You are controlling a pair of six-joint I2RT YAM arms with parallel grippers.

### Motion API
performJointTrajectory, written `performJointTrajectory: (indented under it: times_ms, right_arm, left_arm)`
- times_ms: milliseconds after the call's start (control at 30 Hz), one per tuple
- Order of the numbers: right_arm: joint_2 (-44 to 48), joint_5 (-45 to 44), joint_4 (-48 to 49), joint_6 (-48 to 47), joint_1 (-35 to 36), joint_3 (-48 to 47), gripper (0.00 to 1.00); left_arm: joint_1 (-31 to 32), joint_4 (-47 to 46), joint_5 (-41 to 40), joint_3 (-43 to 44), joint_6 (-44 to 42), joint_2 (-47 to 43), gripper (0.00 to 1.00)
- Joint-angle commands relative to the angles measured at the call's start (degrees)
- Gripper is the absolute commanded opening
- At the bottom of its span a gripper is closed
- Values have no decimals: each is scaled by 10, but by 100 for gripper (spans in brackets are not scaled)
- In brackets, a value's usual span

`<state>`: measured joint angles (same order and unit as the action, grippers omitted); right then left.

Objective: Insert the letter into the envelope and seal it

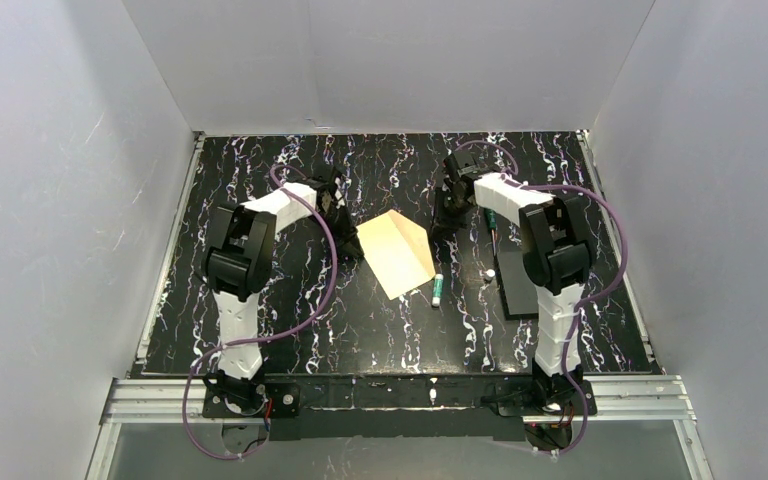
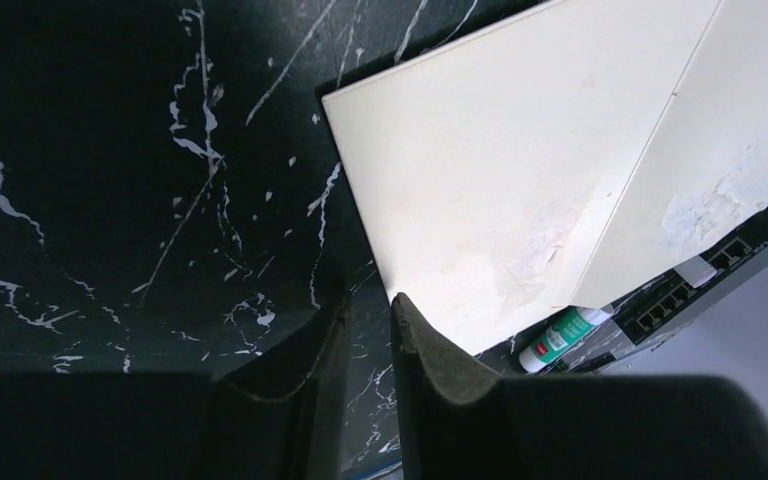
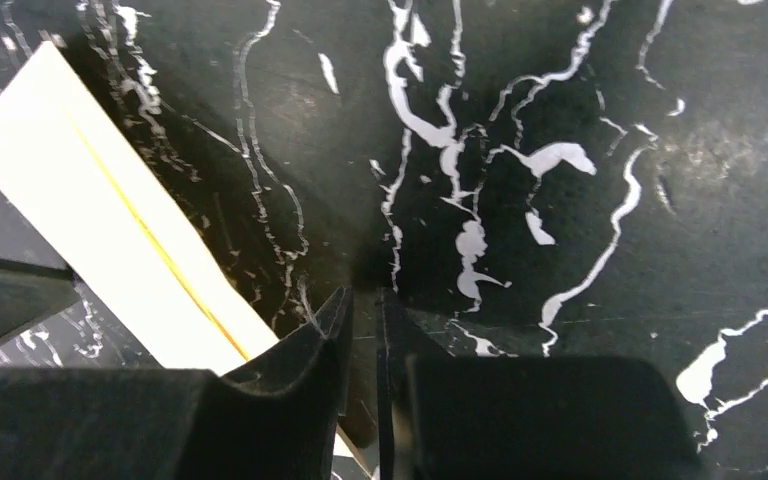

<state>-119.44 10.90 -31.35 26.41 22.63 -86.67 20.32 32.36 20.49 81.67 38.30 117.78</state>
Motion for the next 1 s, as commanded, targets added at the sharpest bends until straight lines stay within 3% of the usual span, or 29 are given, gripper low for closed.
performJointTrajectory:
  times_ms: [0,267,500,767,967]
  right_arm:
    - [1,44,52,18,2,-10,22]
    - [24,153,127,31,19,34,22]
    - [12,154,120,28,46,40,22]
    - [-4,98,77,0,78,11,23]
    - [-20,-28,-4,-51,124,-36,28]
  left_arm:
    - [11,42,-19,14,12,25,20]
    - [12,43,-17,25,37,36,20]
    - [12,41,-9,38,58,56,19]
    - [12,40,-4,46,56,65,18]
    - [12,38,0,45,57,65,17]
